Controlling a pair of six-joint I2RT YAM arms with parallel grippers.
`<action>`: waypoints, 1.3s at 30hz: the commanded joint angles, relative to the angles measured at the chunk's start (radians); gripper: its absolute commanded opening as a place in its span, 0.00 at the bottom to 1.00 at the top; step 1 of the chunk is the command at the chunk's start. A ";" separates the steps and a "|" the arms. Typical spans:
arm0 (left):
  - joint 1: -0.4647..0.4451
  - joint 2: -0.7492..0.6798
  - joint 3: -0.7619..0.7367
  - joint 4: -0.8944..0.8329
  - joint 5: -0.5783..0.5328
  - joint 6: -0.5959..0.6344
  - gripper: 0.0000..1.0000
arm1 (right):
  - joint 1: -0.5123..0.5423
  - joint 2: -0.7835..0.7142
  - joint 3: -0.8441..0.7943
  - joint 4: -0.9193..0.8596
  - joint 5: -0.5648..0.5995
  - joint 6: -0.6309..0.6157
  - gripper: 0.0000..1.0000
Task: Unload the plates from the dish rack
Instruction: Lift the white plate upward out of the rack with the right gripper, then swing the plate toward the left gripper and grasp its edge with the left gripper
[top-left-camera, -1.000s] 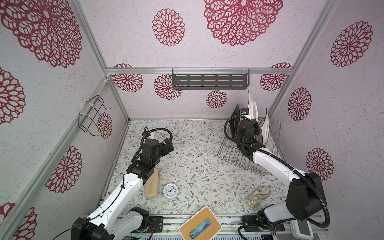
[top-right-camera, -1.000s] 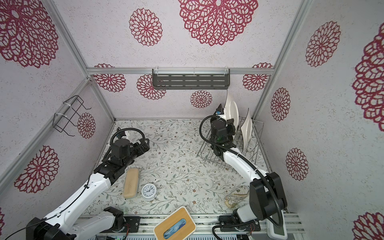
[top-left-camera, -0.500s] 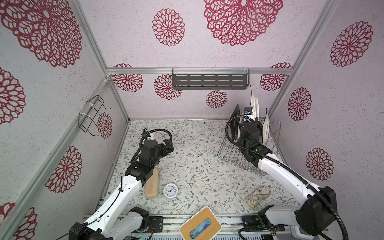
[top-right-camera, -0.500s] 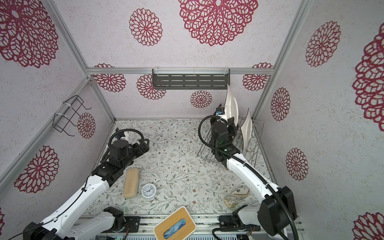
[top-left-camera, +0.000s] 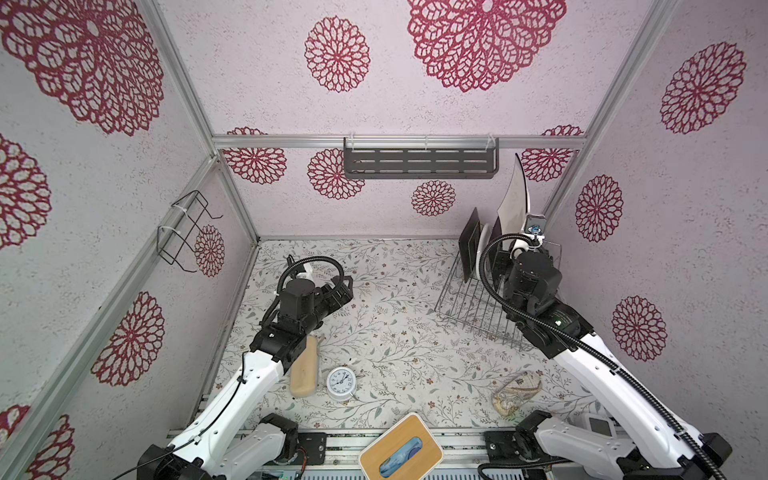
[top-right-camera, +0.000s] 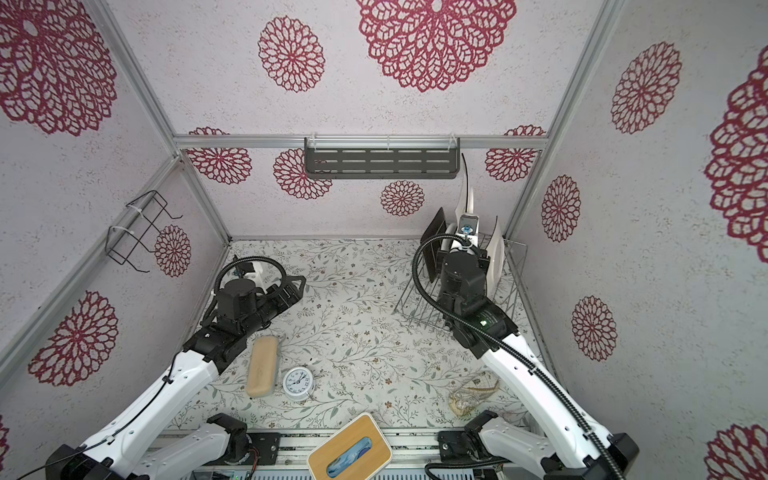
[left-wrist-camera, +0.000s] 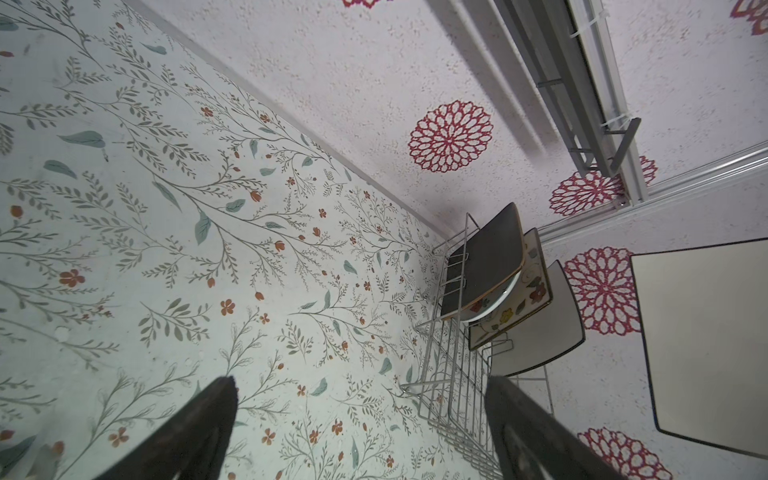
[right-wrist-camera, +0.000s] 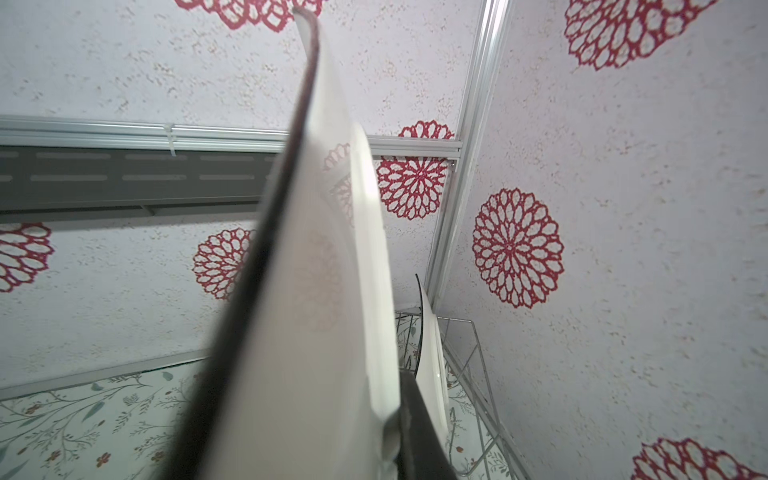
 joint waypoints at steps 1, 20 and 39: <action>-0.009 0.007 0.001 0.060 0.039 -0.032 0.97 | 0.000 -0.072 0.039 0.088 -0.096 0.174 0.00; -0.009 0.031 -0.006 0.153 0.109 -0.107 0.97 | 0.000 -0.127 -0.139 0.232 -0.491 0.586 0.00; -0.009 0.116 -0.015 0.286 0.206 -0.155 0.99 | 0.004 0.046 -0.385 0.740 -0.870 1.053 0.00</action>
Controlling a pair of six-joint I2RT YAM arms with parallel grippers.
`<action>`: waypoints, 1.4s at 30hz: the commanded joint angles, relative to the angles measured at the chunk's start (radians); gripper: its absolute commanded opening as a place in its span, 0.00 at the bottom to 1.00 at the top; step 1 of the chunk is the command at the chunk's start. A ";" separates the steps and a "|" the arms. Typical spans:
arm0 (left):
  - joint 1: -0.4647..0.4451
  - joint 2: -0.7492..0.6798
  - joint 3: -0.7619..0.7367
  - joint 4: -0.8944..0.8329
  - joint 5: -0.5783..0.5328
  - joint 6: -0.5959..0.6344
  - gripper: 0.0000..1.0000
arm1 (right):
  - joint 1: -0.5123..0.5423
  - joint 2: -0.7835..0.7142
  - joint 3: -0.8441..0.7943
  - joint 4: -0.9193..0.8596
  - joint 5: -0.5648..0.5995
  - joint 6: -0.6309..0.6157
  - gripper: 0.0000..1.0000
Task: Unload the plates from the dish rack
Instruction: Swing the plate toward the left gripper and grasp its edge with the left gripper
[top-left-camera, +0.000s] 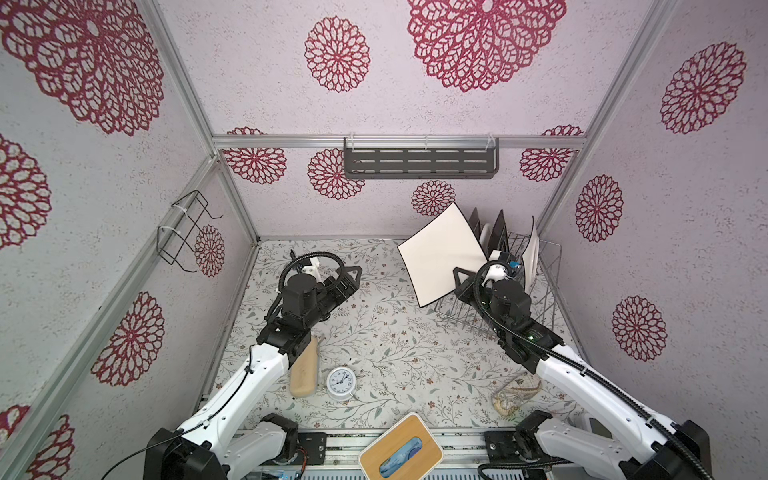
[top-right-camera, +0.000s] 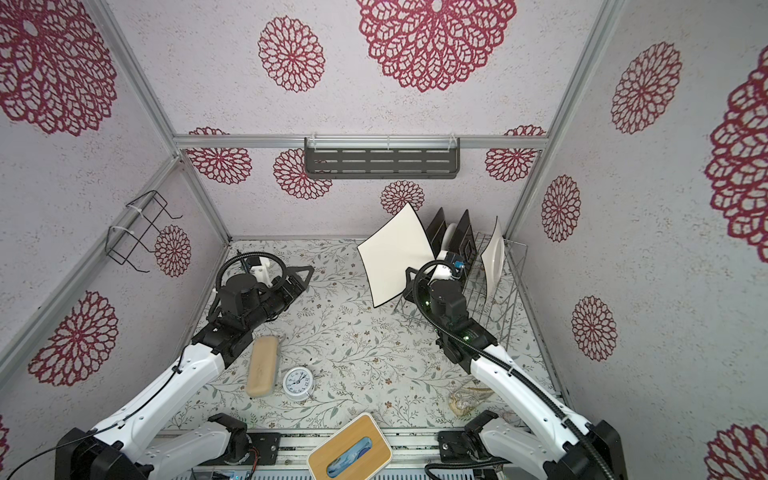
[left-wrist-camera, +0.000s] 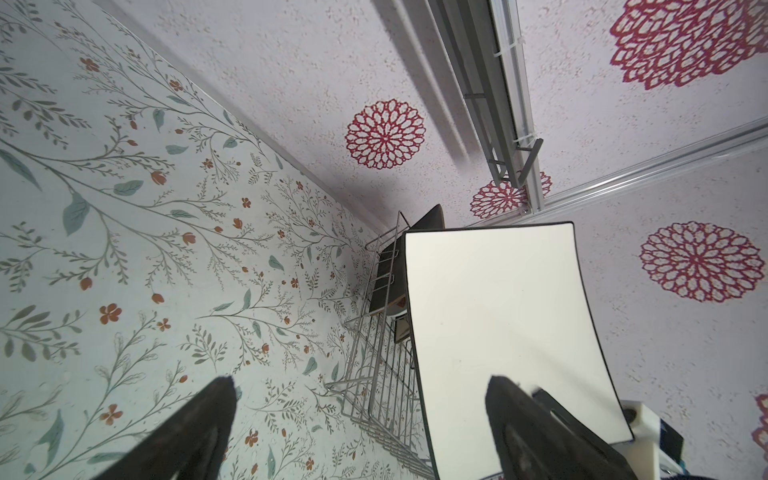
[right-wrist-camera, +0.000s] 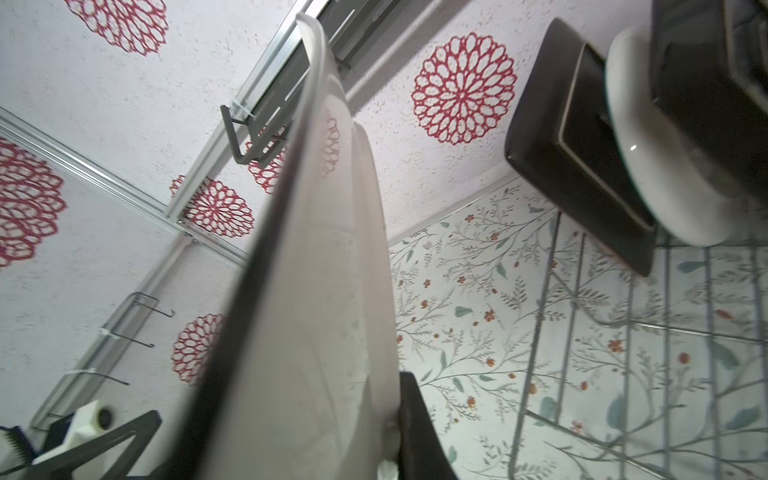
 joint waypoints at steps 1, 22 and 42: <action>-0.007 0.051 -0.006 0.084 0.060 -0.017 1.00 | 0.007 0.036 -0.007 0.445 -0.151 0.191 0.00; -0.014 0.239 -0.017 0.280 0.152 -0.122 0.92 | 0.063 0.248 -0.076 0.787 -0.205 0.402 0.00; -0.017 0.271 -0.028 0.341 0.179 -0.151 0.46 | 0.066 0.349 -0.078 0.936 -0.277 0.551 0.00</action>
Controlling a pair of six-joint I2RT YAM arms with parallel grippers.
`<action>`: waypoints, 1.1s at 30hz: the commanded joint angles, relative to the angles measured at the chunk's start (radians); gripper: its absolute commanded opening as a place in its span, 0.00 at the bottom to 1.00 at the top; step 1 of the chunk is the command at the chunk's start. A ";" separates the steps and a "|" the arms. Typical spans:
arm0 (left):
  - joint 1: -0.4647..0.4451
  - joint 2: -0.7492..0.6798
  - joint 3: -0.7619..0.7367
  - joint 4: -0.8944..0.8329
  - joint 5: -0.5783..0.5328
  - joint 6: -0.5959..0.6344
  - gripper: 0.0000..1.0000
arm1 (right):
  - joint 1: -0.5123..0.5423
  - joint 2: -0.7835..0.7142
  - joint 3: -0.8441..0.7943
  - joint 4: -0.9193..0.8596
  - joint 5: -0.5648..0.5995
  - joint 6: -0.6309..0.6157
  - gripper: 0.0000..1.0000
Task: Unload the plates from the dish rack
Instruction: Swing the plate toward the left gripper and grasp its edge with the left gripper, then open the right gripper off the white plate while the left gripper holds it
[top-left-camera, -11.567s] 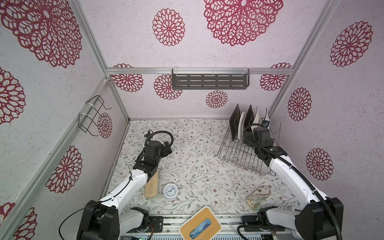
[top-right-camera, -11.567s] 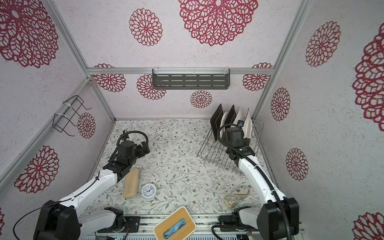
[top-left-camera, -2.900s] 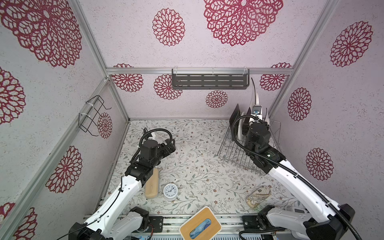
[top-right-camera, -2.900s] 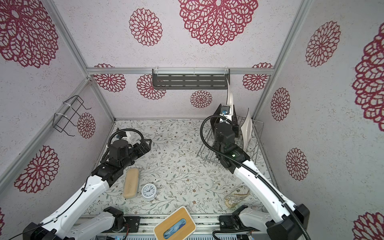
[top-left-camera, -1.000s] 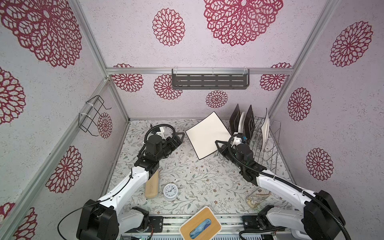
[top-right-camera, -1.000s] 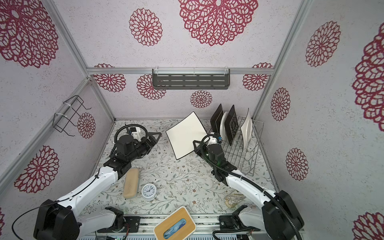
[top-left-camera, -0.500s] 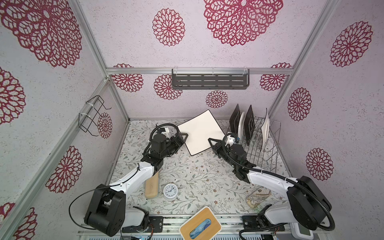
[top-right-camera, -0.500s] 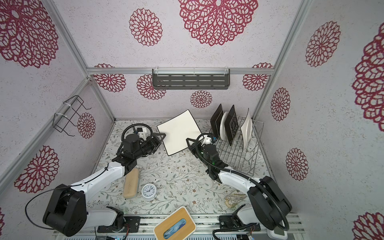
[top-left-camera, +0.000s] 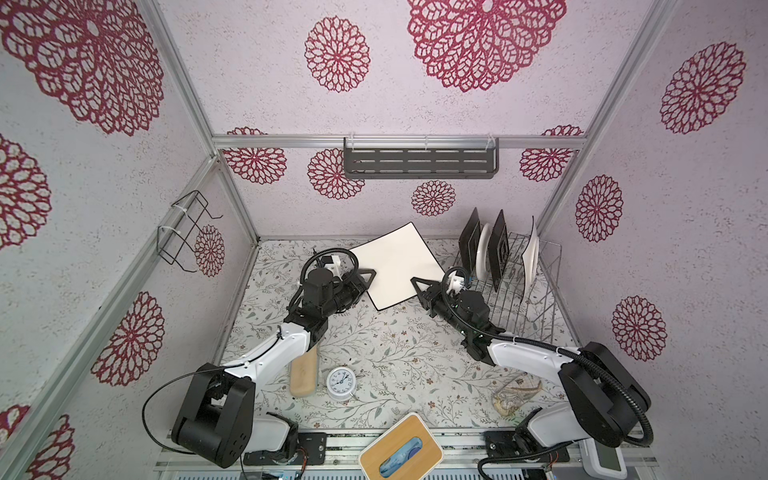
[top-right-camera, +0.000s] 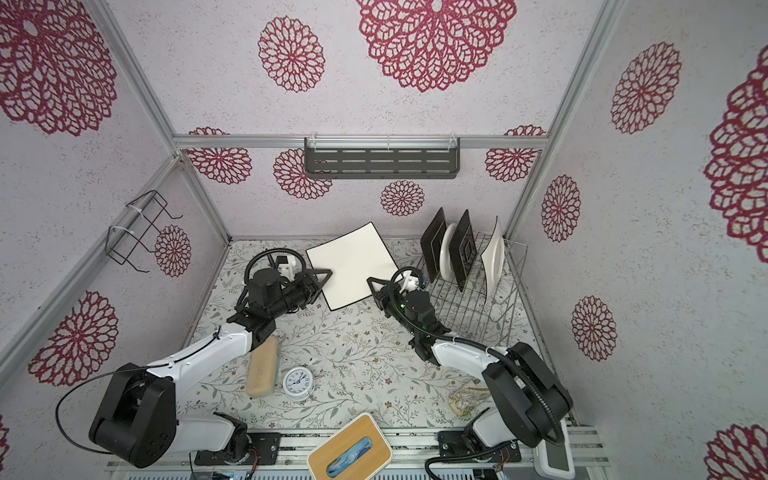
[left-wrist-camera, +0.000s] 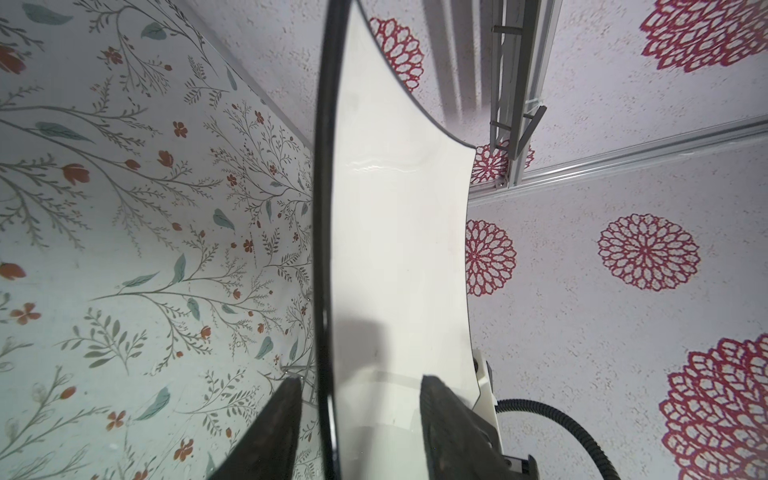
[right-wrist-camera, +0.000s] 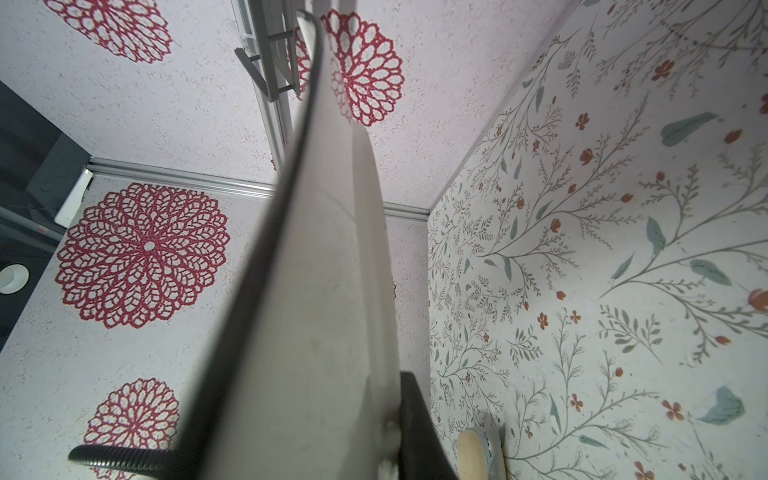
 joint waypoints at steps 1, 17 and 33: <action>-0.008 -0.008 -0.012 0.035 0.006 0.000 0.44 | 0.004 -0.039 0.046 0.285 -0.024 0.026 0.00; -0.006 -0.011 -0.008 0.048 0.009 0.000 0.30 | 0.006 -0.039 0.040 0.286 -0.053 0.022 0.00; -0.006 -0.014 -0.006 0.046 0.005 -0.009 0.27 | 0.006 -0.030 0.042 0.295 -0.076 0.029 0.00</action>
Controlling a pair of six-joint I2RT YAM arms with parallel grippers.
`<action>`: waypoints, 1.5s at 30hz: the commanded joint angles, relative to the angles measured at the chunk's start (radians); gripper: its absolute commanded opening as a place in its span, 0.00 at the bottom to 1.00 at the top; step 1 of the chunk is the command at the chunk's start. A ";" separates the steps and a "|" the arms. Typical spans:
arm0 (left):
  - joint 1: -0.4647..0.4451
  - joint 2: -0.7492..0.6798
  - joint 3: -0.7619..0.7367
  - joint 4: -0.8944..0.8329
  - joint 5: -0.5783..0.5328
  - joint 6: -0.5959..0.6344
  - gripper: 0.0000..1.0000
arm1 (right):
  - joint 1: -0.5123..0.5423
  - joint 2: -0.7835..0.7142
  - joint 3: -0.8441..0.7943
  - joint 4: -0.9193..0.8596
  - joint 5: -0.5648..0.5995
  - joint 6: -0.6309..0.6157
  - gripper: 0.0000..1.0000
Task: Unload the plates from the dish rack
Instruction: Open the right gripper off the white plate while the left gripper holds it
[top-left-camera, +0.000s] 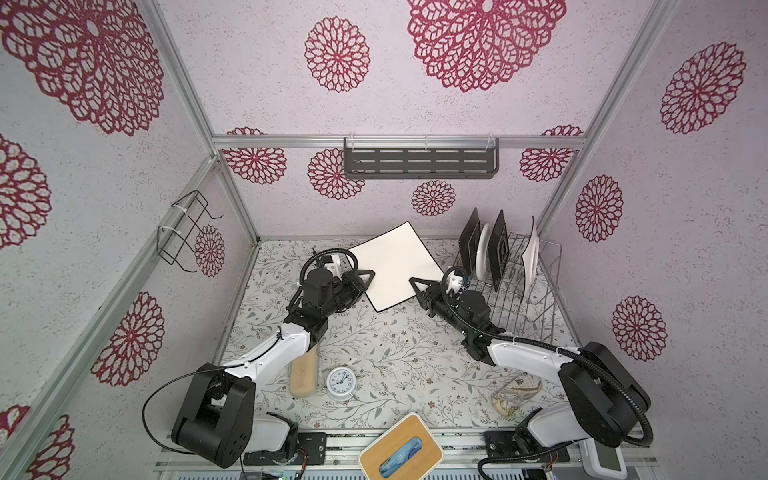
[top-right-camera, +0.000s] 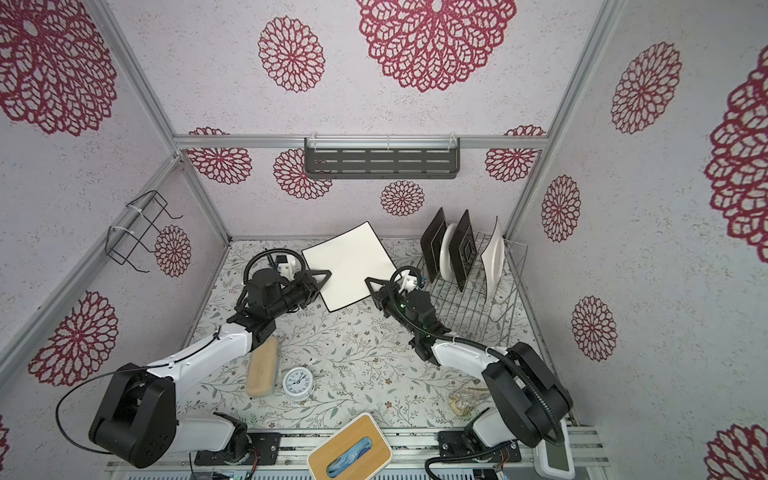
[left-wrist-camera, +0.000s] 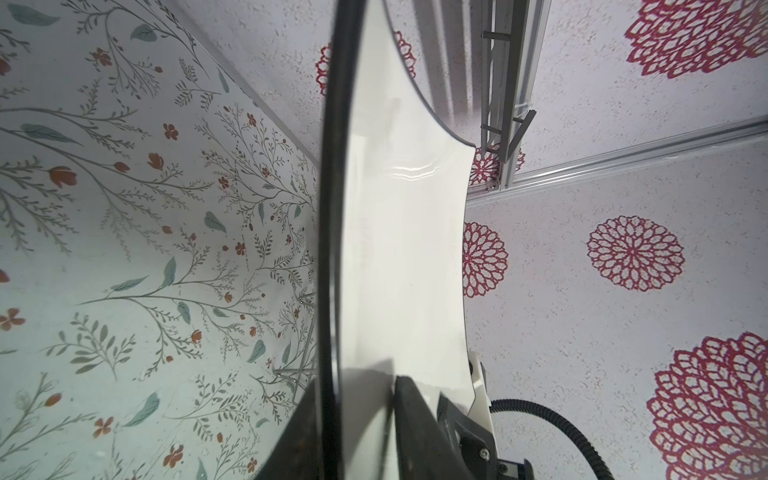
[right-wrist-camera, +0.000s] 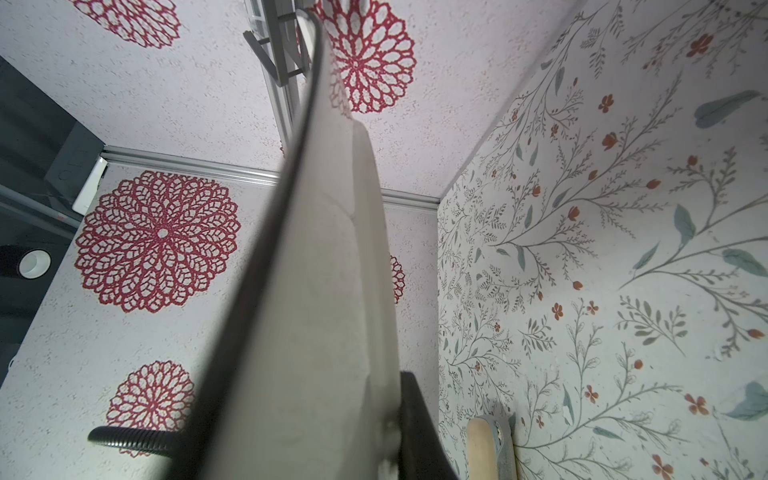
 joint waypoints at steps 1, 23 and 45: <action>-0.006 -0.015 -0.006 0.024 0.003 0.006 0.25 | 0.004 -0.033 0.041 0.278 -0.035 0.022 0.00; 0.040 -0.100 -0.061 0.064 -0.050 -0.053 0.00 | -0.002 -0.019 0.014 0.268 -0.037 0.055 0.64; 0.202 -0.232 -0.095 0.082 -0.104 -0.088 0.00 | -0.064 -0.056 -0.047 0.205 -0.043 0.057 0.77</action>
